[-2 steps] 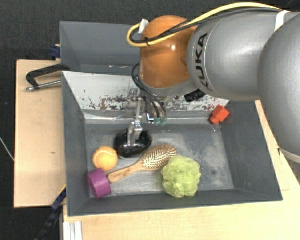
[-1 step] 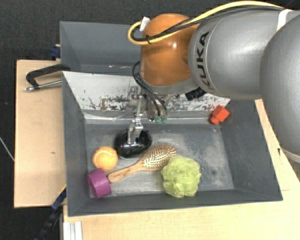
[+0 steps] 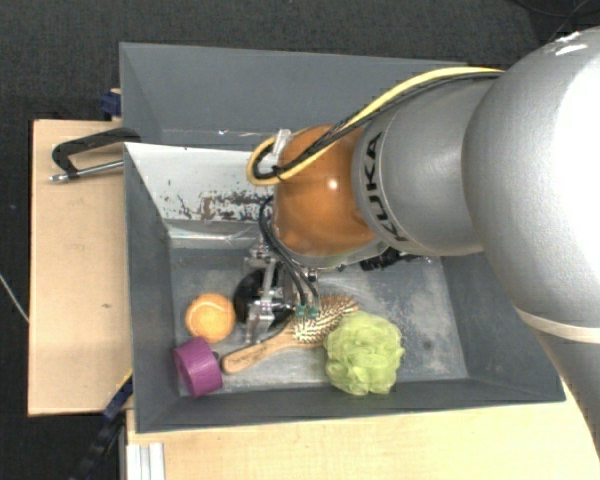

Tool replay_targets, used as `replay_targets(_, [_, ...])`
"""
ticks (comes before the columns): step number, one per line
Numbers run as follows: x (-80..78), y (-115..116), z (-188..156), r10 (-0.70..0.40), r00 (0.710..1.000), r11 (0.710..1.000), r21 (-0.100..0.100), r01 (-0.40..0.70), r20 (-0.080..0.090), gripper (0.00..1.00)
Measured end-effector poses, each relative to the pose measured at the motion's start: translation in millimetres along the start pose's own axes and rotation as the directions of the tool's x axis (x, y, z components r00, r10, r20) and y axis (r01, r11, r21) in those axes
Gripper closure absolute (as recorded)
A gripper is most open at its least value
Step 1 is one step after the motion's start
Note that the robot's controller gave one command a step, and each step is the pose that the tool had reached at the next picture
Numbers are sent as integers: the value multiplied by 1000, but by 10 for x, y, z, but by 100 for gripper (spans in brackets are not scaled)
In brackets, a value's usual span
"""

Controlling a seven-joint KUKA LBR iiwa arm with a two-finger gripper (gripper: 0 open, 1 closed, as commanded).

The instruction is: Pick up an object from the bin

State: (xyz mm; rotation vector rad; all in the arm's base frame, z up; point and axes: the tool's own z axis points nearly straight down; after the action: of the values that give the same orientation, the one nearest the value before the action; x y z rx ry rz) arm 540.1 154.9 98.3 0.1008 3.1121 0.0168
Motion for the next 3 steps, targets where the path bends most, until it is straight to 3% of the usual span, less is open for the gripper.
replay_targets(1, [67, -4, 84, 0, 1000, 1000, 3, 0, -9, 0])
replay_targets(2, [260, -339, -5, -175, 984, 985, 0, 175, -22, 0])
replay_targets(3, [353, -430, 150, -152, 988, 988, 15, 152, -17, 0])
